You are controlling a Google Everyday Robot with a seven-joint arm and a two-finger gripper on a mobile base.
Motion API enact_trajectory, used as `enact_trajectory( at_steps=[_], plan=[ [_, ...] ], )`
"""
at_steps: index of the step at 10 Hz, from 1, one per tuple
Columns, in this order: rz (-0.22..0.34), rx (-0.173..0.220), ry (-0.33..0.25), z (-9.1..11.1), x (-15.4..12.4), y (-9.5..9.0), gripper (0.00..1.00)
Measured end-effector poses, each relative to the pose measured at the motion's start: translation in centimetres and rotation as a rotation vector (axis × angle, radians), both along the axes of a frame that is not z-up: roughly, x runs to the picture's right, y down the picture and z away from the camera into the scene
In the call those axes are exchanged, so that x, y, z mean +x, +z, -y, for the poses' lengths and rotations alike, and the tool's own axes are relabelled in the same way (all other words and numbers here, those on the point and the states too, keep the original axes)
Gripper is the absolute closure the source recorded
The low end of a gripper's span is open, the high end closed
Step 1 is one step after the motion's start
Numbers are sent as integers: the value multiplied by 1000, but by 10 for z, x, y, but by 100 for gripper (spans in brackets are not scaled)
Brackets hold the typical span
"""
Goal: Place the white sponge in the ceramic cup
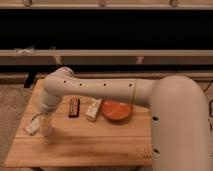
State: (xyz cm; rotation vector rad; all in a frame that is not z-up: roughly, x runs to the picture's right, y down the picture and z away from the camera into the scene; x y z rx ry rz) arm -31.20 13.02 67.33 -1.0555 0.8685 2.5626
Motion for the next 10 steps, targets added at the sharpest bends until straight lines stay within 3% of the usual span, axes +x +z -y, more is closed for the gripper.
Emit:
enact_trajectory(
  at_steps=[4,10],
  plan=[
    [-42,78,20,7,3,21,20],
    [-70,106,37,16,3,43,20]
  ],
)
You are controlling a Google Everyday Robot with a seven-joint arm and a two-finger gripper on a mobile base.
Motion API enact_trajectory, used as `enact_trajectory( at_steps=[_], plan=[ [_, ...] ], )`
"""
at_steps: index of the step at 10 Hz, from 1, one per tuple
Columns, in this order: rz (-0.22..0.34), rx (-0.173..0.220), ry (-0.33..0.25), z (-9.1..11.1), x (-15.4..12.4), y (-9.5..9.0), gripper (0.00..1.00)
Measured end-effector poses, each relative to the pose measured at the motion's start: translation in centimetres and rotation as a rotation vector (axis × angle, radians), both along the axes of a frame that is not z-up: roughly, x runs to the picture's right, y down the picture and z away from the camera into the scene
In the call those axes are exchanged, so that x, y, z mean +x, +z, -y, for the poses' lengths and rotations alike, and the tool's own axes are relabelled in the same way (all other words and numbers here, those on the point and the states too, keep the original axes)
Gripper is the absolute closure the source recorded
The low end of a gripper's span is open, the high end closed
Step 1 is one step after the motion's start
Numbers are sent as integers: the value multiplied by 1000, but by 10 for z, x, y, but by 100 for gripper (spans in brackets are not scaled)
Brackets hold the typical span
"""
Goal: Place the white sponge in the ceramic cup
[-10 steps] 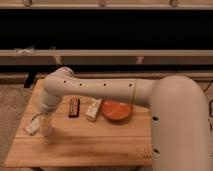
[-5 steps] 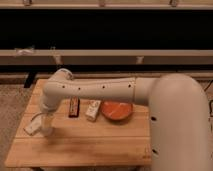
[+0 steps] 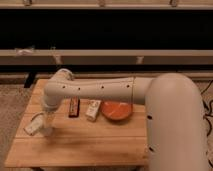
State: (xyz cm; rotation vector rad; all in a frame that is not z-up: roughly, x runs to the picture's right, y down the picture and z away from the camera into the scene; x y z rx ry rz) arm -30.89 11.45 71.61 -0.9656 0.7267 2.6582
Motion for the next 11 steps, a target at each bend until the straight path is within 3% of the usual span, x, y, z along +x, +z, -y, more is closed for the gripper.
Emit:
enact_trajectory(
  at_steps=[11],
  plan=[
    [39,53,-15,23,-30,15,20]
  ],
)
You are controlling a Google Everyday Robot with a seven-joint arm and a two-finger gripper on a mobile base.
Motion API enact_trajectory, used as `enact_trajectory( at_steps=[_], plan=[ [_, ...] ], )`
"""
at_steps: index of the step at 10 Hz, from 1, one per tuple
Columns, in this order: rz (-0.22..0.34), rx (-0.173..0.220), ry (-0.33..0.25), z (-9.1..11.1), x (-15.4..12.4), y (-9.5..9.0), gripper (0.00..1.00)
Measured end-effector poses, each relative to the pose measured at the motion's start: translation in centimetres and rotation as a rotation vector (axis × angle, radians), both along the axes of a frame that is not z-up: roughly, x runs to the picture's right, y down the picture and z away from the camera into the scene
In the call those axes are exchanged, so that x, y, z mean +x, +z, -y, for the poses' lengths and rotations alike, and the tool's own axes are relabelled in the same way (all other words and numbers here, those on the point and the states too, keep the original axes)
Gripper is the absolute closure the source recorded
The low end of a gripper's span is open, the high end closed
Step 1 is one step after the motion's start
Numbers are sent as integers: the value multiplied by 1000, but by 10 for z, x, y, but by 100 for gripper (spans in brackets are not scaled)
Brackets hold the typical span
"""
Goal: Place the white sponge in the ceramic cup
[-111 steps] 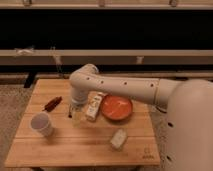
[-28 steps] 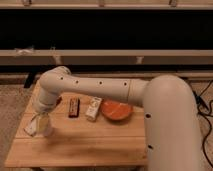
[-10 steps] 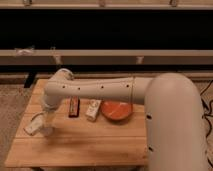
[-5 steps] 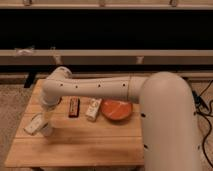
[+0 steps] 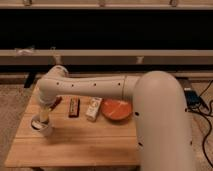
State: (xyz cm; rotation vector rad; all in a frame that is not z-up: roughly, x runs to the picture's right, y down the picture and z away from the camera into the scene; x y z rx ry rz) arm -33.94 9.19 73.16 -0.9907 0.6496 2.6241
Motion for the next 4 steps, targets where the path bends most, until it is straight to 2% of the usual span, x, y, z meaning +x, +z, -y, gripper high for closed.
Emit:
enact_trajectory(
  at_steps=[4],
  plan=[
    [2,3,3,1,0,0,20]
  ],
)
